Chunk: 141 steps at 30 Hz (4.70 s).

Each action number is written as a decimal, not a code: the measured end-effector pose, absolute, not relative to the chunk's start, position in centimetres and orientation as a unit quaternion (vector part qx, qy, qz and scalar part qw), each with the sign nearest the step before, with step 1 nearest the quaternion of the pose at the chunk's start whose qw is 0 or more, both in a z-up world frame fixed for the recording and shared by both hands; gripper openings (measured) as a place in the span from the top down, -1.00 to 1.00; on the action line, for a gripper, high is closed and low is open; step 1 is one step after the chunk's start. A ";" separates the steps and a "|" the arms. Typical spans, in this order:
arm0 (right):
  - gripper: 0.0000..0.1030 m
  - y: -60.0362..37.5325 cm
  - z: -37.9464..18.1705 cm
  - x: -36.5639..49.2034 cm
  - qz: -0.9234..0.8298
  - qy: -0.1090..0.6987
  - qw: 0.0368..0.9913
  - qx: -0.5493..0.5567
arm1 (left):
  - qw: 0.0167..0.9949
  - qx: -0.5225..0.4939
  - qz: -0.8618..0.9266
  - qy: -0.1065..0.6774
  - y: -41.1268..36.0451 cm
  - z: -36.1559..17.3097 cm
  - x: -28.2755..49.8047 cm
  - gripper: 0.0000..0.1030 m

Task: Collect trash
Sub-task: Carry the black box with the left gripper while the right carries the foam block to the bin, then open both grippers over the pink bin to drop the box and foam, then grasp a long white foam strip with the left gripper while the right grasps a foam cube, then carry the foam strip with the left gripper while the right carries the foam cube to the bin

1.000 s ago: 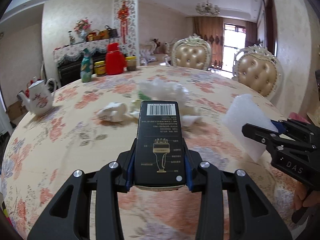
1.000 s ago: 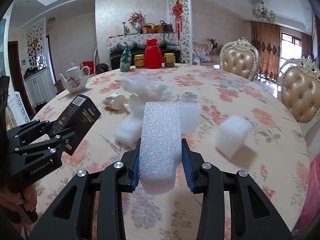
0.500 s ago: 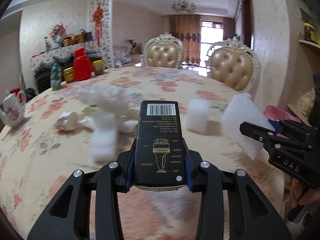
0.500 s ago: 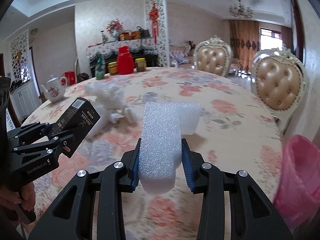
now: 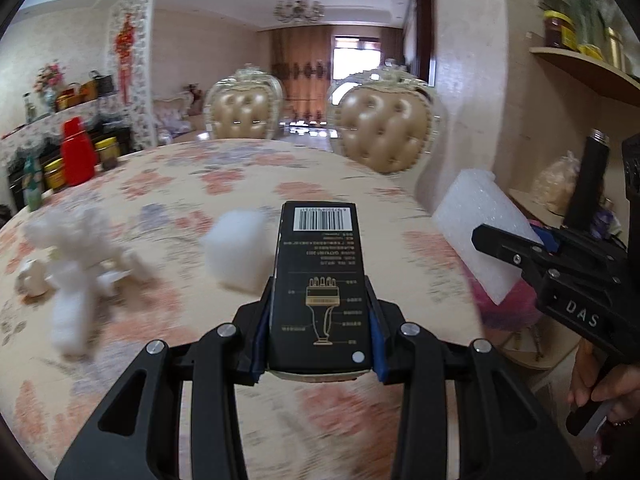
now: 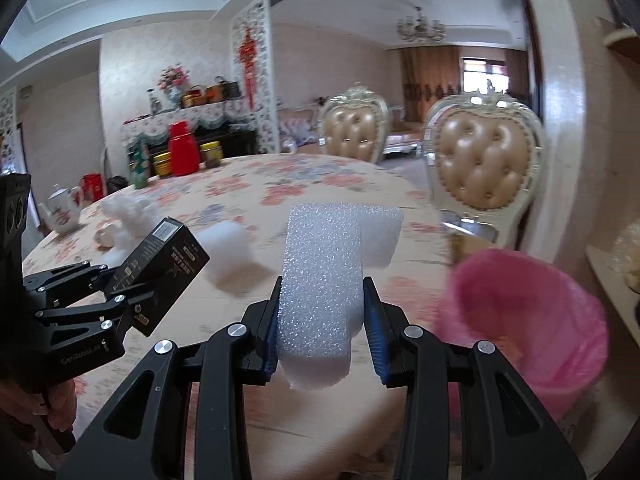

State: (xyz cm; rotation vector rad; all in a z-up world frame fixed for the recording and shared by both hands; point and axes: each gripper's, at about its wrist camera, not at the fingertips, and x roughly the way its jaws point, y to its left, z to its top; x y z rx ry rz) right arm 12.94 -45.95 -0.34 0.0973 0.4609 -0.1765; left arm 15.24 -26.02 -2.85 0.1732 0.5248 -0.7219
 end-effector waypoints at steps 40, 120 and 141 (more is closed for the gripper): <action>-0.28 -68.0 -3.6 7.5 -0.223 0.230 0.938 0.129 | 0.807 0.089 -0.517 0.270 -52.4 -4.1 17.0 -0.43; -0.48 -35.5 -6.5 36.9 -0.019 0.415 0.910 0.008 | 0.893 0.060 -0.118 0.430 -8.5 -8.8 34.0 0.02; -0.41 -35.0 -4.8 35.3 -0.025 0.356 0.934 -0.006 | 0.922 0.084 -0.122 0.357 -9.4 -6.6 31.8 0.03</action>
